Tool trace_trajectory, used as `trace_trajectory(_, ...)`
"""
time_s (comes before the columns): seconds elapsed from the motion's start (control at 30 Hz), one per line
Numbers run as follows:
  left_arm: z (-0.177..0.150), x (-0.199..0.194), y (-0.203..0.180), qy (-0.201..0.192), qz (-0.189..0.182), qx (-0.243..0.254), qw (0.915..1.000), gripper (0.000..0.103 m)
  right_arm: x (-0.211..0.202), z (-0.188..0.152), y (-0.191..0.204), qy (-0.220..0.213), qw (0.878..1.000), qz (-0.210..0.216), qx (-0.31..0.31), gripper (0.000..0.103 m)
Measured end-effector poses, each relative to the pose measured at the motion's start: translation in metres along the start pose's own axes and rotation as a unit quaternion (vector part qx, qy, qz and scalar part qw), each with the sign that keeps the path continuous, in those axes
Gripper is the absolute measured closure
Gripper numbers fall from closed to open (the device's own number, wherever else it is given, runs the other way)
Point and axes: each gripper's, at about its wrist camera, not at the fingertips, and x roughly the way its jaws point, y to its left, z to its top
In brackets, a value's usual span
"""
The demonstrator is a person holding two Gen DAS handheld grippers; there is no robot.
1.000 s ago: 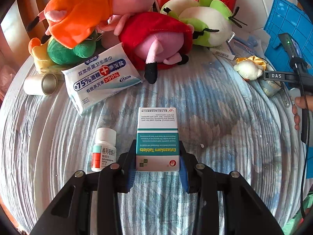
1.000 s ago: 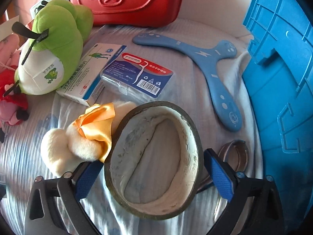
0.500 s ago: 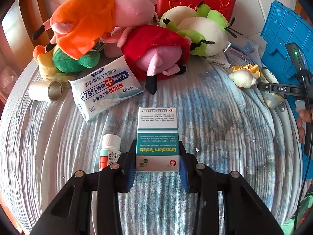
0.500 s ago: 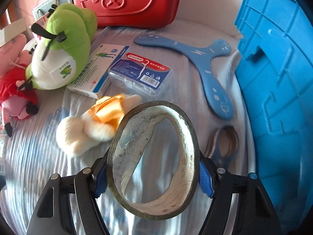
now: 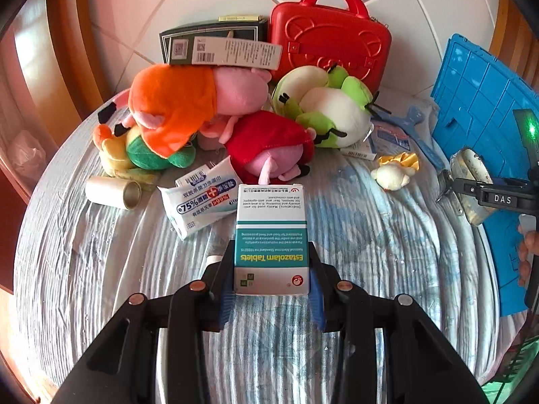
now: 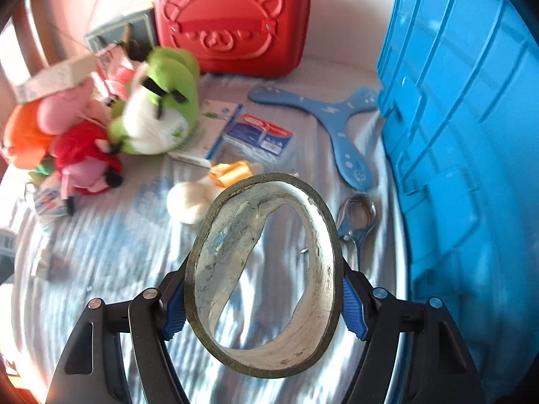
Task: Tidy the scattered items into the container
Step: 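Carry the Estazolam box and tape roll with both tools over the crate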
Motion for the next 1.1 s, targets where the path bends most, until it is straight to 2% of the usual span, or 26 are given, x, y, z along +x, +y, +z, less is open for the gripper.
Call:
trace_trajectory(0.37, 0.036, -0.085, 0.004, -0.074, 0.006, 0.004, 0.9972, 0.067, -0.13, -0.001, 0.027, -0.086, 0.994, 0.058, -0.037, 0.03)
trace_trajectory(0.57, 0.062, -0.126, 0.004, -0.116, 0.011, 0.001, 0.9931, 0.067, -0.195, -0.002, 0.025, -0.127, 0.988, 0.083, -0.036, 0.03)
trace_trajectory(0.83, 0.088, -0.164, -0.015, -0.146, 0.005, 0.003, 0.9893, 0.067, -0.255, -0.001, 0.005, -0.17, 0.981, 0.095, -0.021, 0.03)
trace_trajectory(1.1, 0.107, -0.202, -0.06, -0.179, 0.0, 0.036, 0.9832, 0.067, -0.313, 0.003, -0.034, -0.226, 0.969, 0.098, -0.005, 0.03)
